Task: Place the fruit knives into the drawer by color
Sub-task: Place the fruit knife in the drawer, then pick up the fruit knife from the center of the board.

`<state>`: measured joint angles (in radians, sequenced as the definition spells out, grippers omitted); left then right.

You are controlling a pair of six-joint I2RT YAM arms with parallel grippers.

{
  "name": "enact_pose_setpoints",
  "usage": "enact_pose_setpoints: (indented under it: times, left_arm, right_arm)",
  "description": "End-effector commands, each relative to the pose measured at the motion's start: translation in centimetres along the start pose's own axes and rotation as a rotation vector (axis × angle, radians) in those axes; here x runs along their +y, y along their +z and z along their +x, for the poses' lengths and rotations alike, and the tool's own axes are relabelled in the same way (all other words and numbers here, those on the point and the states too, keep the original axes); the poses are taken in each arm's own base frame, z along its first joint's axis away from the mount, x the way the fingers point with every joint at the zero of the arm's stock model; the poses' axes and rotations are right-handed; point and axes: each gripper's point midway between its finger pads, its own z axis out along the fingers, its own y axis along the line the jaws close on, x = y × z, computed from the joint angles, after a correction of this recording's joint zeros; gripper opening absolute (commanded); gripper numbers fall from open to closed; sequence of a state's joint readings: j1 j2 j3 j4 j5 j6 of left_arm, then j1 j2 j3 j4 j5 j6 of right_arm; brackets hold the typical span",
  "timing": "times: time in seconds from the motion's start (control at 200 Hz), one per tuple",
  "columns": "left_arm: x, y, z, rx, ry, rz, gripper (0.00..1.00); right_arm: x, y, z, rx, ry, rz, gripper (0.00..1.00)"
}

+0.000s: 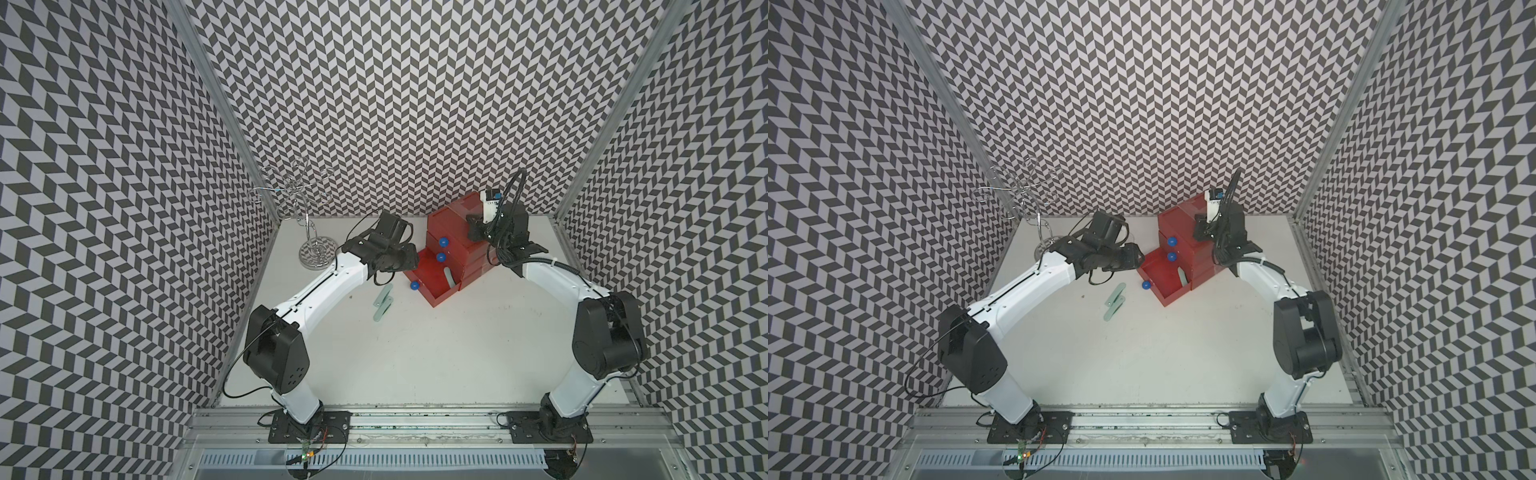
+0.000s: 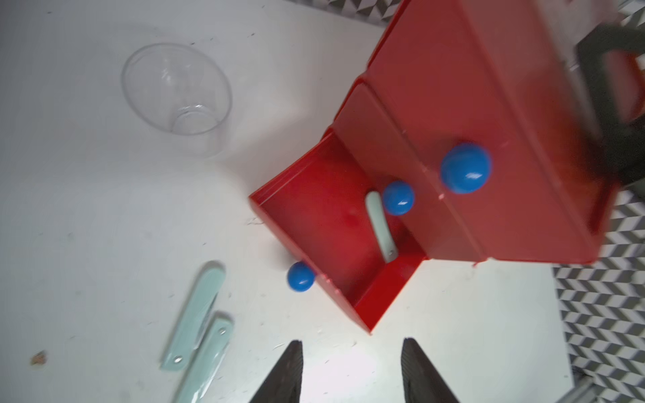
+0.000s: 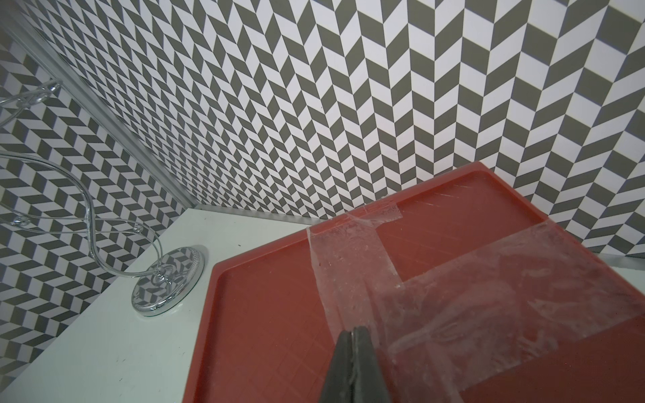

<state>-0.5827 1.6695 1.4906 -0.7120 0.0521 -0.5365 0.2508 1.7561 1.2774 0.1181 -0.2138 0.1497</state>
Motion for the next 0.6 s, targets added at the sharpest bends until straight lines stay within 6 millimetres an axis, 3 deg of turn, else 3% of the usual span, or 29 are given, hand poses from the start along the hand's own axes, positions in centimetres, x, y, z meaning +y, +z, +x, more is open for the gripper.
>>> enact_pose_setpoints:
  times: [0.0,0.245,0.596]
  left_arm:
    - [5.2,1.4,5.0,0.130,0.088,-0.205,0.48]
    - [8.9,4.2,9.4,0.220,0.135,-0.295,0.48]
    - [11.6,6.7,11.7,0.321,0.166,-0.402,0.49]
  right_arm:
    - [-3.4,-2.2,25.1,0.758,0.226,0.125,0.00]
    - [-3.4,-2.2,25.0,0.756,0.225,0.125,0.00]
    - [-3.4,-2.1,25.1,0.757,0.225,0.123,0.00]
